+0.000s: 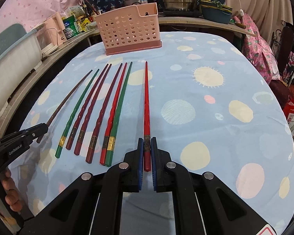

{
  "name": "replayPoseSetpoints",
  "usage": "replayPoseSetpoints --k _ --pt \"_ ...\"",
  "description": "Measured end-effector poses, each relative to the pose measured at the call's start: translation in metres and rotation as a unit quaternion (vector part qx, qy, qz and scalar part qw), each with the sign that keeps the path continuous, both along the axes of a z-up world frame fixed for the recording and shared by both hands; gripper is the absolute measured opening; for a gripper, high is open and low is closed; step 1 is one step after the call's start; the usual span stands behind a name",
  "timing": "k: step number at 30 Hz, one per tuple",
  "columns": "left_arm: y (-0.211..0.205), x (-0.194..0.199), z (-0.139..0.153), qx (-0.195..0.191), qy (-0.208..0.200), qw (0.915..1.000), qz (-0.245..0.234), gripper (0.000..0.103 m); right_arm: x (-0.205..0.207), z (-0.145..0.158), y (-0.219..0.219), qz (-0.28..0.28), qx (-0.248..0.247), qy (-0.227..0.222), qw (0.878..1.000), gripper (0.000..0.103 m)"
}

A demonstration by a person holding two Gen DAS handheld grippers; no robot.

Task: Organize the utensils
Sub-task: 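Lift both chopsticks into the pink basket while both tools open to drop them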

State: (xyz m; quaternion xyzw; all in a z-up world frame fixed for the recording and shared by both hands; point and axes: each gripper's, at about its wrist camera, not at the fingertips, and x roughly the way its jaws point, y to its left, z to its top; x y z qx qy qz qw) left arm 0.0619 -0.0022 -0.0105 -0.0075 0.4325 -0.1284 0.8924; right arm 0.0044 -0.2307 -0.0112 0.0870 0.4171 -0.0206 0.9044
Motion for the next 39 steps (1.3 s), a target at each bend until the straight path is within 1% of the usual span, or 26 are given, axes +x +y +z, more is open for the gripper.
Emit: replayPoseSetpoints --k 7,11,16,19,23,29,32,39 --pt "0.004 0.005 0.035 -0.012 -0.032 0.9994 0.002 0.007 0.004 0.037 -0.011 -0.009 -0.005 -0.041 0.999 0.007" --pt "0.008 0.013 0.055 -0.015 -0.050 0.9986 0.006 0.007 0.011 0.061 -0.021 -0.016 0.001 -0.062 0.998 0.007" --pt "0.012 0.030 0.083 -0.020 -0.071 0.9972 0.016 0.007 0.025 0.089 -0.035 -0.022 0.015 -0.088 0.996 0.007" --pt "0.012 0.043 0.103 -0.024 -0.090 0.9955 0.019 0.007 0.033 0.108 -0.040 -0.023 0.022 -0.107 0.994 0.007" --pt "0.011 0.059 0.126 -0.028 -0.113 0.9929 0.024 0.007 0.047 0.130 -0.045 -0.022 0.020 -0.129 0.991 0.007" --pt "0.010 0.083 0.149 -0.035 -0.129 0.9904 0.035 0.007 0.067 0.149 -0.052 -0.025 0.024 -0.147 0.989 0.007" --pt "0.009 0.096 0.163 -0.045 -0.135 0.9890 0.038 0.007 0.077 0.158 -0.056 -0.028 0.031 -0.154 0.987 0.007" --pt "0.003 0.121 0.201 -0.066 -0.166 0.9832 0.036 0.007 0.100 0.186 -0.067 -0.030 0.041 -0.180 0.982 0.007"
